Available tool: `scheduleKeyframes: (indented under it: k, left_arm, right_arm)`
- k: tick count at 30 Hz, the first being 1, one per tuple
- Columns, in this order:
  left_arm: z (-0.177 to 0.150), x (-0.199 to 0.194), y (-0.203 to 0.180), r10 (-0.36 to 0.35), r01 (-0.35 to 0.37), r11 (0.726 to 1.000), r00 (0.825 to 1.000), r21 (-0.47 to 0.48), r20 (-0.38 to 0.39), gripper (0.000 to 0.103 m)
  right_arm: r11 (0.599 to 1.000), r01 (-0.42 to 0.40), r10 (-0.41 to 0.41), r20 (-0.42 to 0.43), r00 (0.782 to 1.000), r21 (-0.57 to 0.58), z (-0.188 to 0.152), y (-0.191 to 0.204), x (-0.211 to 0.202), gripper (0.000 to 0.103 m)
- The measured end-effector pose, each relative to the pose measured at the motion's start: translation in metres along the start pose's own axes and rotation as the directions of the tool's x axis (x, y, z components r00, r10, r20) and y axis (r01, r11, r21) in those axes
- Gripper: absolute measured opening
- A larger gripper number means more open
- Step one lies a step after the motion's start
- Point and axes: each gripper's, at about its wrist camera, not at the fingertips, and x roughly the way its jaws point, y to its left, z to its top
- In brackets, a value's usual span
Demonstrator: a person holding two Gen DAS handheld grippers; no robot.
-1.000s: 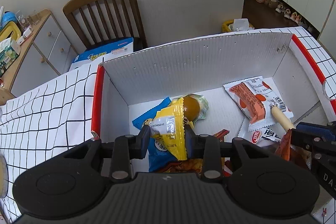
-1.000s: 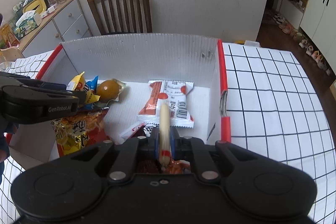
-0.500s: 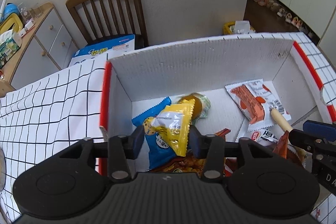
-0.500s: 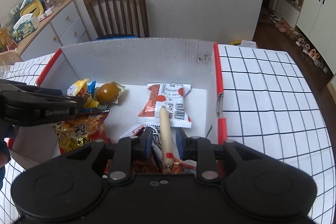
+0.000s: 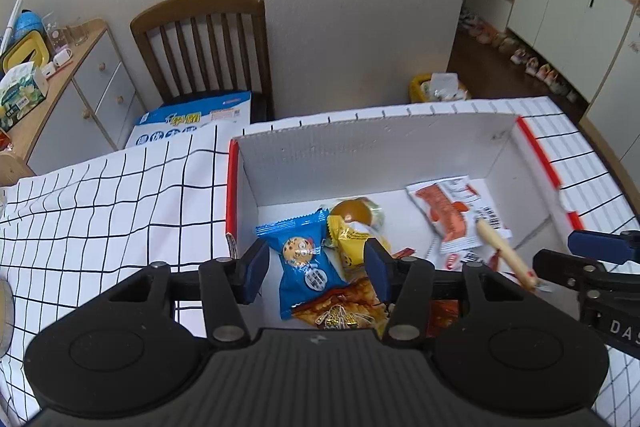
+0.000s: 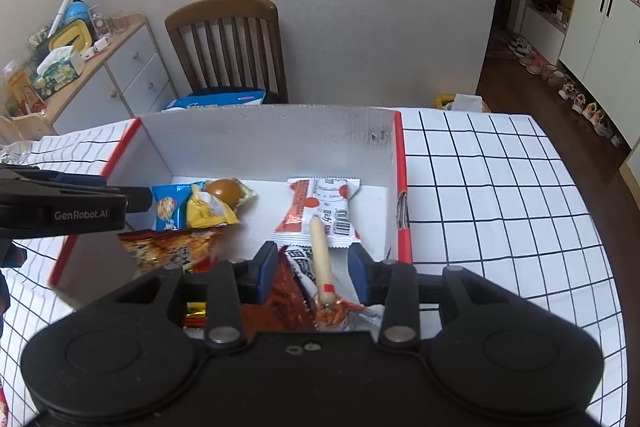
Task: Organize snacks
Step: 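Lower both held snacks into the box and open both tools, then lift both open tools out of the box toward the loose snacks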
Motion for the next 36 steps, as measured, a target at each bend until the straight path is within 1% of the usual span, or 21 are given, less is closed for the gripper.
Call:
scheduleKeyframes:
  k: [4, 10, 14, 18, 24, 25, 28, 29, 32, 36]
  left_arm:
    - [-0.004, -0.019, 0.001, -0.03, 0.03, 1.0, 0.999, -0.001, 0.017, 0.051]
    - [-0.015, -0.049, 0.005, -0.052, 0.052, 0.999, 0.997, 0.008, 0.054, 0.052]
    - [-0.025, -0.065, 0.008, -0.066, 0.066, 0.998, 0.995, 0.008, 0.074, 0.052]
    - [-0.04, -0.081, 0.011, -0.054, 0.052, 0.998, 0.993, 0.017, 0.103, 0.052]
    - [-0.059, -0.109, 0.015, -0.093, 0.092, 0.996, 0.987, 0.01, 0.132, 0.052]
    - [-0.062, -0.114, 0.014, -0.094, 0.093, 0.996, 0.986, 0.015, 0.137, 0.052]
    - [-0.074, -0.128, 0.013, -0.095, 0.091, 0.995, 0.982, 0.036, 0.161, 0.064]
    - [-0.079, -0.133, 0.011, -0.094, 0.088, 0.995, 0.98, 0.045, 0.173, 0.064]
    - [-0.086, -0.145, 0.01, -0.105, 0.097, 0.994, 0.977, 0.056, 0.184, 0.064]
    - [-0.098, -0.161, 0.013, -0.133, 0.128, 0.991, 0.972, 0.04, 0.195, 0.064]
  right_arm:
    - [1.0, -0.01, 0.01, 0.025, 1.0, -0.004, -0.002, 0.005, -0.017, 0.046]
    - [1.0, -0.026, 0.026, 0.057, 0.998, 0.0, -0.009, 0.012, -0.041, 0.047]
    - [1.0, -0.029, 0.029, 0.084, 0.996, -0.002, -0.015, 0.017, -0.057, 0.05]
    - [0.999, -0.044, 0.043, 0.097, 0.994, 0.008, -0.023, 0.024, -0.072, 0.05]
    - [0.998, -0.065, 0.063, 0.127, 0.99, 0.009, -0.041, 0.034, -0.096, 0.051]
    - [0.998, -0.069, 0.067, 0.133, 0.989, 0.011, -0.044, 0.036, -0.1, 0.052]
    - [0.997, -0.076, 0.072, 0.155, 0.985, 0.019, -0.052, 0.04, -0.113, 0.056]
    - [0.997, -0.08, 0.075, 0.162, 0.984, 0.022, -0.054, 0.041, -0.117, 0.059]
    - [0.996, -0.082, 0.076, 0.187, 0.98, 0.027, -0.063, 0.044, -0.13, 0.062]
    - [0.994, -0.097, 0.084, 0.211, 0.974, 0.052, -0.073, 0.046, -0.146, 0.064]
